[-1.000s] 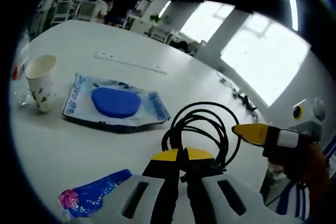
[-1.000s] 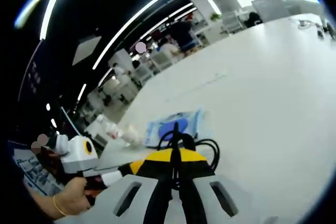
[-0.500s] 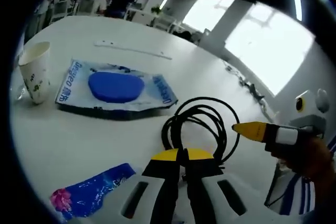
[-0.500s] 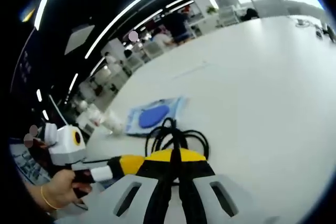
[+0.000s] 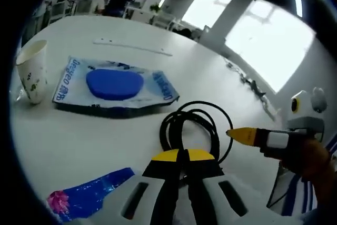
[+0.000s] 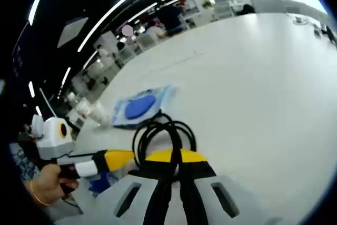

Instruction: Arrange the tabletop items into an orderly group along one side of the table until the central work area is clear of visible clutter.

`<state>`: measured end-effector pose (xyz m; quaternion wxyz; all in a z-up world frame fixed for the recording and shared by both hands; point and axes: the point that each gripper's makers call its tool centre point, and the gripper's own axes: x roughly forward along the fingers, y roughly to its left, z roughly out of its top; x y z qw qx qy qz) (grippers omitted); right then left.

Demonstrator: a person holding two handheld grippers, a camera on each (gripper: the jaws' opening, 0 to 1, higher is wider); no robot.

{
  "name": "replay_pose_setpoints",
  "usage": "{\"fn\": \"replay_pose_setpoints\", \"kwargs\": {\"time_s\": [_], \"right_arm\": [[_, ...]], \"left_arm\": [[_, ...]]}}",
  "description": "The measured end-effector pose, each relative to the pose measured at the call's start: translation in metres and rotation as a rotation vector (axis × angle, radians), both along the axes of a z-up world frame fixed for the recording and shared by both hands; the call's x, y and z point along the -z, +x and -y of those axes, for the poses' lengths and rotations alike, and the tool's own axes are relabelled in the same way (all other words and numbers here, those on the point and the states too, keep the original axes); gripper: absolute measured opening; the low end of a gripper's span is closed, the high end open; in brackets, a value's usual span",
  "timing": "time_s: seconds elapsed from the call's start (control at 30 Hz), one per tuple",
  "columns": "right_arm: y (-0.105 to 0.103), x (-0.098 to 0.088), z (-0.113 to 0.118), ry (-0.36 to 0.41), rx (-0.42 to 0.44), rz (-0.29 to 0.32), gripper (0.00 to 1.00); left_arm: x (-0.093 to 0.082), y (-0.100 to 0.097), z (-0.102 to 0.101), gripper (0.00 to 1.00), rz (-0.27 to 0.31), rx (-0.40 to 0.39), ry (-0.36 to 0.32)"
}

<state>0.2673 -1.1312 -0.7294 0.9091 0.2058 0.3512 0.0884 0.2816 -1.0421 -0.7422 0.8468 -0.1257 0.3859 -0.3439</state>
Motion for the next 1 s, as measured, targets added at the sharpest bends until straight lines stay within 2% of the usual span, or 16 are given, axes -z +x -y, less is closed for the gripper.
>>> {"fn": "replay_pose_setpoints", "kwargs": {"time_s": [0.07, 0.1, 0.17, 0.23, 0.3, 0.37, 0.47, 0.5, 0.67, 0.77, 0.93, 1.0], "right_arm": [[0.001, -0.003, 0.002, -0.022, 0.006, 0.01, 0.03], [0.001, -0.005, 0.002, -0.029, 0.005, 0.016, 0.08], [0.003, -0.009, 0.002, -0.049, 0.001, 0.019, 0.15], [0.004, -0.01, 0.005, -0.083, -0.004, 0.022, 0.23], [0.007, -0.015, 0.005, -0.098, -0.002, 0.037, 0.31], [0.009, -0.021, 0.004, -0.089, 0.0, 0.057, 0.37], [0.015, -0.026, 0.003, -0.089, 0.002, 0.073, 0.5], [0.017, -0.028, 0.004, -0.097, 0.0, 0.087, 0.54], [0.025, -0.035, 0.002, -0.098, -0.007, 0.121, 0.64], [0.028, -0.038, -0.002, -0.098, -0.022, 0.136, 0.74], [0.03, -0.044, -0.009, -0.096, -0.044, 0.158, 0.8], [0.03, -0.047, -0.011, -0.094, -0.053, 0.165, 0.83]], "left_arm": [[-0.003, 0.0, -0.003, 0.04, 0.03, 0.004, 0.007], [-0.006, -0.001, -0.004, 0.06, 0.034, 0.005, 0.0], [-0.012, -0.001, -0.007, 0.15, 0.054, -0.004, -0.009], [-0.017, 0.001, -0.01, 0.25, 0.104, 0.019, 0.013], [-0.02, 0.001, -0.015, 0.31, 0.128, 0.031, 0.036], [-0.027, 0.004, -0.019, 0.36, 0.163, 0.024, 0.022], [-0.033, 0.011, -0.027, 0.47, 0.178, -0.002, -0.003], [-0.036, 0.015, -0.03, 0.52, 0.201, -0.013, -0.006], [-0.041, 0.029, -0.047, 0.76, 0.258, -0.061, 0.028], [-0.044, 0.033, -0.052, 0.82, 0.262, -0.069, 0.017], [-0.055, 0.034, -0.06, 0.98, 0.305, -0.073, 0.024], [-0.057, 0.033, -0.062, 1.0, 0.315, -0.061, 0.029]]}}
